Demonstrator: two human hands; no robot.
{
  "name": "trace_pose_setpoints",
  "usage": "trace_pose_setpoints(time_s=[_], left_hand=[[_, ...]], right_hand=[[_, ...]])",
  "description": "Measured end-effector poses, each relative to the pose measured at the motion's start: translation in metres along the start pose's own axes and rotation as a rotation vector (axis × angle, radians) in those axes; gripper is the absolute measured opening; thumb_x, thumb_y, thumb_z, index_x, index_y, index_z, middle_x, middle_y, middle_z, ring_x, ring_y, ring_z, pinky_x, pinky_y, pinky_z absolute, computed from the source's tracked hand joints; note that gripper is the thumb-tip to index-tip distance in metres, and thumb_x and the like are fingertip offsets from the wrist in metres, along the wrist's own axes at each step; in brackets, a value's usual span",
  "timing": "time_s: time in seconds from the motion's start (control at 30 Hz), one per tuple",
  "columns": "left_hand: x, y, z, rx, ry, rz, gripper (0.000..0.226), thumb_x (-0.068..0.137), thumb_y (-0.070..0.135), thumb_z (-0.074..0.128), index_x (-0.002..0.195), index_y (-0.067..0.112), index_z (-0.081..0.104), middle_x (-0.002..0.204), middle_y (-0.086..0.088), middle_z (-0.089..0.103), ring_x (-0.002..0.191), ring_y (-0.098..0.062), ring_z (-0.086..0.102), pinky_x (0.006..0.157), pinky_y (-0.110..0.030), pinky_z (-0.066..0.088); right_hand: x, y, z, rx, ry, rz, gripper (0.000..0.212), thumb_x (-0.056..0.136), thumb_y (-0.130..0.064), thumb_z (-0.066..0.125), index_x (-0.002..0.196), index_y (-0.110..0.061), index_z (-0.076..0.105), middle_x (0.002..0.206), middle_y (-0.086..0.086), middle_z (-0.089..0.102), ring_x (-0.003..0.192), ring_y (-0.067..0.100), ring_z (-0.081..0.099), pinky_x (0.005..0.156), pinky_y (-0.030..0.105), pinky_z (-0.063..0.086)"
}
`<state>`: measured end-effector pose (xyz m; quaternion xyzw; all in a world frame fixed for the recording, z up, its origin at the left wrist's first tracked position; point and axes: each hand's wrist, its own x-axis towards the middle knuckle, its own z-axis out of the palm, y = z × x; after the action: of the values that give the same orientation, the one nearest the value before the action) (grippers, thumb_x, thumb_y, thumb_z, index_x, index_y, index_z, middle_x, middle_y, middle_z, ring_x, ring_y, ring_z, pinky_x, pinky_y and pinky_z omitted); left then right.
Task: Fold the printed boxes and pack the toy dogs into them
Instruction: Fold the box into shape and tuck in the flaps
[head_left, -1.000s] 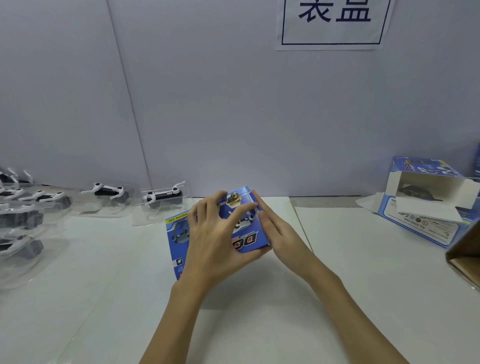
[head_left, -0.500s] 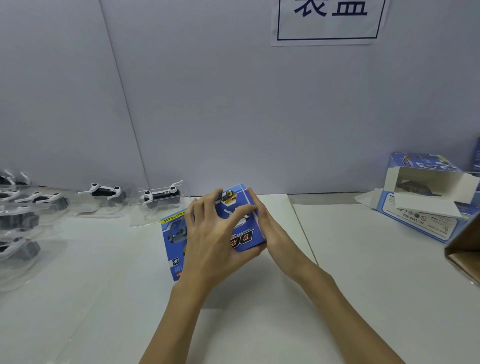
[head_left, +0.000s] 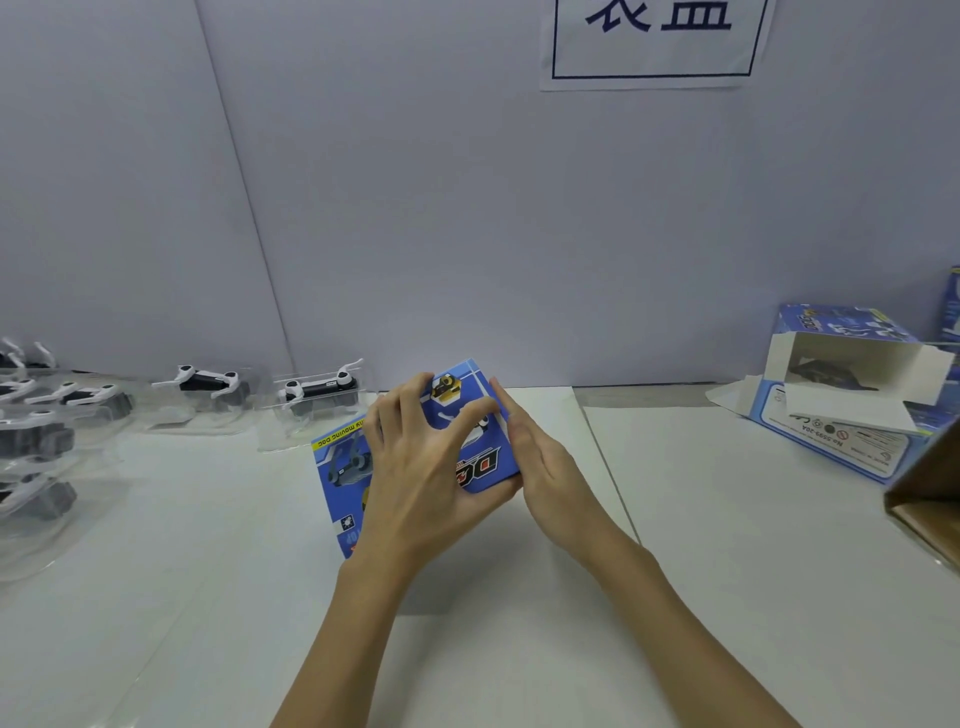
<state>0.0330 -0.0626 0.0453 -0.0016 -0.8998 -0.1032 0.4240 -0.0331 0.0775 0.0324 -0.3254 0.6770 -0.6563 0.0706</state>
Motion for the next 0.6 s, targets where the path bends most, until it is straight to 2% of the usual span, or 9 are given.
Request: trace_pose_setpoints(time_s=[0.13, 0.2, 0.3, 0.43, 0.6], left_hand=[[-0.001, 0.0, 0.0, -0.011, 0.005, -0.004, 0.059, 0.074, 0.066, 0.068, 0.125, 0.036, 0.067, 0.145, -0.013, 0.043, 0.134, -0.036, 0.04, 0.109, -0.052, 0.034], [-0.002, -0.001, 0.001, 0.0, 0.018, -0.011, 0.058, 0.075, 0.067, 0.067, 0.125, 0.037, 0.067, 0.146, -0.013, 0.043, 0.134, -0.036, 0.041, 0.109, -0.051, 0.033], [-0.003, -0.002, 0.002, 0.028, 0.027, -0.015, 0.057, 0.076, 0.063, 0.066, 0.127, 0.037, 0.065, 0.146, -0.012, 0.043, 0.133, -0.036, 0.041, 0.109, -0.054, 0.034], [-0.003, -0.002, 0.003, 0.044, 0.028, -0.019, 0.056, 0.077, 0.062, 0.064, 0.128, 0.037, 0.064, 0.146, -0.013, 0.043, 0.133, -0.037, 0.042, 0.109, -0.057, 0.034], [-0.002, -0.003, 0.001, 0.023, 0.053, -0.027, 0.062, 0.075, 0.074, 0.069, 0.126, 0.038, 0.064, 0.145, -0.01, 0.043, 0.133, -0.034, 0.042, 0.109, -0.056, 0.034]], right_hand=[[-0.002, -0.001, 0.003, -0.037, 0.01, -0.027, 0.051, 0.103, -0.058, 0.03, 0.154, -0.054, 0.035, 0.142, -0.012, 0.059, 0.125, 0.004, 0.063, 0.091, 0.024, 0.059], [-0.004, -0.003, 0.002, -0.088, -0.016, -0.049, 0.053, 0.102, -0.058, 0.034, 0.155, -0.056, 0.029, 0.144, -0.013, 0.057, 0.125, 0.005, 0.062, 0.094, 0.026, 0.059], [-0.007, -0.007, -0.001, -0.172, -0.038, -0.072, 0.064, 0.103, -0.046, 0.049, 0.159, -0.053, 0.021, 0.147, -0.009, 0.053, 0.124, 0.007, 0.063, 0.097, 0.032, 0.059], [-0.009, -0.008, -0.001, -0.181, -0.022, -0.095, 0.066, 0.107, -0.029, 0.053, 0.162, -0.046, 0.019, 0.149, -0.009, 0.05, 0.125, 0.009, 0.063, 0.097, 0.031, 0.059], [-0.009, -0.014, -0.002, 0.02, -0.069, -0.021, 0.052, 0.112, -0.021, 0.039, 0.16, -0.037, 0.029, 0.152, -0.003, 0.052, 0.131, 0.014, 0.06, 0.099, 0.031, 0.057]])
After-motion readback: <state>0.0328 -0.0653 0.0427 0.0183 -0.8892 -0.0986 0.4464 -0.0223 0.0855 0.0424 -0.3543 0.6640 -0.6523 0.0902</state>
